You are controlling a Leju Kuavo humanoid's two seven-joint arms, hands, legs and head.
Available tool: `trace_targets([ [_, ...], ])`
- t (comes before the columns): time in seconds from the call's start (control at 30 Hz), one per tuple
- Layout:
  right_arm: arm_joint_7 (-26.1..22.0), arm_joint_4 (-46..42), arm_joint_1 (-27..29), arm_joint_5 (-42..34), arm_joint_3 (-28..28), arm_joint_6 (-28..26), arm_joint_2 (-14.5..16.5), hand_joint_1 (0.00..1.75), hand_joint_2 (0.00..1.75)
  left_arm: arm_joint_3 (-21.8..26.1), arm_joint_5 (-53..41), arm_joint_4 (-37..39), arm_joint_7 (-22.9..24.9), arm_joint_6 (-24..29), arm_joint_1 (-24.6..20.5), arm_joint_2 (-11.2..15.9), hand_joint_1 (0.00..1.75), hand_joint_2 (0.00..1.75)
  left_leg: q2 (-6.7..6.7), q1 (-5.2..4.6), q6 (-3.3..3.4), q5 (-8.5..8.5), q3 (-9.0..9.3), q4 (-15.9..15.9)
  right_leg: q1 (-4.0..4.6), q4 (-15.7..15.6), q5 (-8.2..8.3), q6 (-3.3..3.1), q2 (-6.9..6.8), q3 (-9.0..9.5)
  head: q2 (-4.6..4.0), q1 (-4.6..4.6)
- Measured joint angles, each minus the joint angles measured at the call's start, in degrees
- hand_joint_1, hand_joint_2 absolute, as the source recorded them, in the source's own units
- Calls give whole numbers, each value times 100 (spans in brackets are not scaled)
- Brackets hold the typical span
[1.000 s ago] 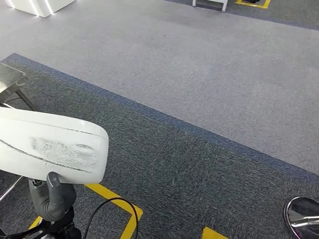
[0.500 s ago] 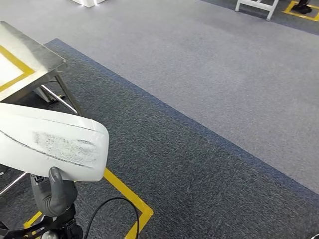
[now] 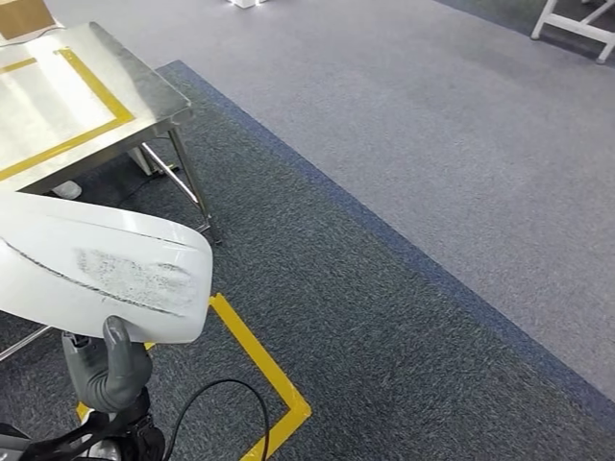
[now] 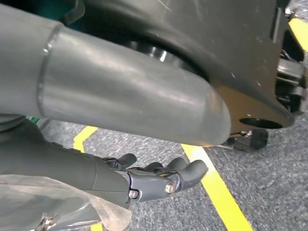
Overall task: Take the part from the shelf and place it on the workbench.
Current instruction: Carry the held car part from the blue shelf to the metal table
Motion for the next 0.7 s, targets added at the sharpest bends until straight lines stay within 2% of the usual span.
trace_targets([
  [0.07,-1,-3,-3,-1,-9,4,3,0,0,-5,-18,2,-25,66,-1,8,175,175,-146,2,59,11,-5,-43,5,-31,-34,59,-94,64,0,-3],
  [0.1,-3,-5,-3,-1,-11,5,5,0,0,-2,-34,1,-51,125,3,12,175,175,-225,20,91,25,7,-71,-6,-9,-77,85,-2,76,-1,4],
  [0.13,-8,-8,-2,-3,-15,5,7,0,0,3,-45,-1,-76,181,3,15,175,175,-309,40,126,43,20,-100,-17,113,-168,105,156,28,-1,20],
  [0.2,-20,-11,11,-6,-31,10,8,0,0,27,-35,-7,-109,266,12,22,175,175,-464,62,175,55,40,-126,-34,720,-474,122,527,-268,-1,57],
  [0.23,-26,-11,21,-7,-40,13,8,0,0,63,-14,-15,-112,285,29,30,175,175,-550,60,189,52,40,-124,-33,1128,-621,126,604,-497,0,65],
  [0.27,-28,-11,33,-7,-48,17,8,0,0,114,1,-26,-113,296,56,40,175,175,-638,58,195,47,45,-123,-34,1445,-690,130,631,-702,0,67],
  [0.3,-30,-11,46,-7,-52,21,8,0,0,179,14,-43,-114,297,83,54,175,175,-734,56,197,40,54,-121,-34,1581,-641,130,641,-835,0,68],
  [0.33,-31,-11,57,-7,-54,26,8,0,0,241,20,-60,-114,292,108,67,175,175,-833,57,191,32,69,-118,-35,1484,-471,127,653,-861,0,67],
  [0.37,-31,-11,63,-7,-55,32,7,0,0,290,24,-78,-114,286,126,80,175,175,-930,60,179,20,88,-114,-41,1175,-214,121,692,-778,0,68],
  [0.4,-31,-11,69,-7,-55,39,6,0,0,327,28,-96,-114,283,139,92,175,175,-1020,68,161,5,106,-108,-52,787,29,112,801,-642,0,68],
  [0.43,-31,-10,72,-8,-55,47,5,0,0,355,33,-111,-114,279,146,101,175,175,-1106,68,136,-13,111,-90,-69,423,190,103,947,-503,0,65],
  [0.47,-31,-10,73,-8,-55,53,4,0,0,380,36,-125,-114,277,153,109,175,175,-1181,73,104,-21,103,-79,-77,185,263,88,1071,-393,0,66],
  [0.5,-31,-10,73,-8,-55,58,4,0,0,403,36,-137,-114,274,163,117,175,175,-1248,84,67,-22,87,-71,-77,78,258,68,1154,-331,0,64],
  [0.53,-31,-10,74,-7,-55,62,4,0,0,423,35,-146,-114,272,175,124,175,175,-1316,95,27,-15,69,-72,-66,44,240,43,1151,-298,0,62],
  [0.57,-32,-11,73,-3,-55,64,5,0,0,439,34,-153,-115,271,188,130,175,175,-1374,114,-12,-8,57,-79,-62,35,246,9,1085,-271,0,62],
  [0.6,-32,-14,71,4,-56,66,4,0,0,450,29,-157,-115,271,199,134,175,175,-1330,117,-43,-24,43,-54,-61,13,253,-26,1012,-249,0,58],
  [0.63,-34,-16,71,19,-56,72,4,0,0,459,20,-157,-116,274,196,139,175,175,-1206,113,-71,-86,-3,47,-63,-11,257,-64,929,-223,0,47],
  [0.7,-30,-21,68,79,-57,98,0,0,0,480,-24,-149,-116,311,167,150,175,175,-826,103,-114,-368,-257,593,-51,-39,242,-125,746,-179,-1,29],
])
